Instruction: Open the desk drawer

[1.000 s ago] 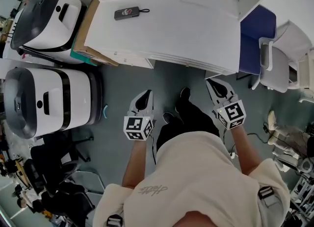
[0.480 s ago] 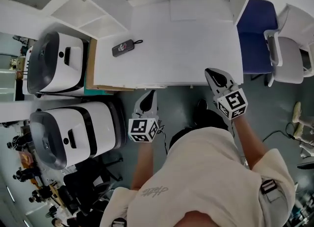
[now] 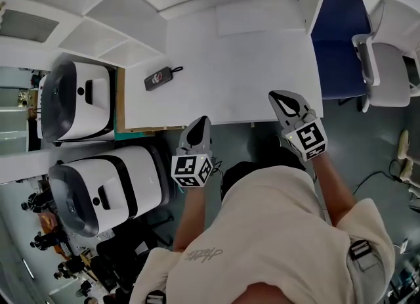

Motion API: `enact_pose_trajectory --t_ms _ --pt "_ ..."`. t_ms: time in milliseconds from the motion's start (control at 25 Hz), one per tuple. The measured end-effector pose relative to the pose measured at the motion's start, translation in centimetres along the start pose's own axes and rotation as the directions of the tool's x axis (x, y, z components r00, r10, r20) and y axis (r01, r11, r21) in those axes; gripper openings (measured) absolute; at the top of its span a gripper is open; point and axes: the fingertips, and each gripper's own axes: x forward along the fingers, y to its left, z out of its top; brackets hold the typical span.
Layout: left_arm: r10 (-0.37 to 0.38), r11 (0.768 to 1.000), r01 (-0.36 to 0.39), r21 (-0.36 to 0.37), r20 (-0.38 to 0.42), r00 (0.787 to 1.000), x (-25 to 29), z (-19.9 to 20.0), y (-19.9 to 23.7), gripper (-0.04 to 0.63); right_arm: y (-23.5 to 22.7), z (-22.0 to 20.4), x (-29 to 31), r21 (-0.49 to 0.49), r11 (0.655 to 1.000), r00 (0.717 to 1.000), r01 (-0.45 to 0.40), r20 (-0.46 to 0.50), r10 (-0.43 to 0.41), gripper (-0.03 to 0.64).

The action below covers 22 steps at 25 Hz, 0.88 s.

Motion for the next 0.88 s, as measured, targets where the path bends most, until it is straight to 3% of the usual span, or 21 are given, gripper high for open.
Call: enact_pose_trajectory --t_ms 400,800,880 --pt "-0.094 0.994 0.095 0.047 -0.01 0.996 2.3 0.8 -1.2 0.017 1.4 0.2 -0.4 0.066 0.997 0.999 0.035 0.039 -0.038 -0.003" --pt "-0.248 0.966 0.246 0.077 0.008 0.969 2.9 3.9 -3.2 0.02 2.8 2.9 -2.7 0.053 0.992 0.993 0.112 0.039 -0.114 -0.003" --pt "-0.264 0.962 0.263 0.079 0.006 0.965 3.1 4.0 -3.6 0.107 2.7 3.1 -2.9 0.038 0.992 0.991 0.121 0.046 -0.123 -0.003"
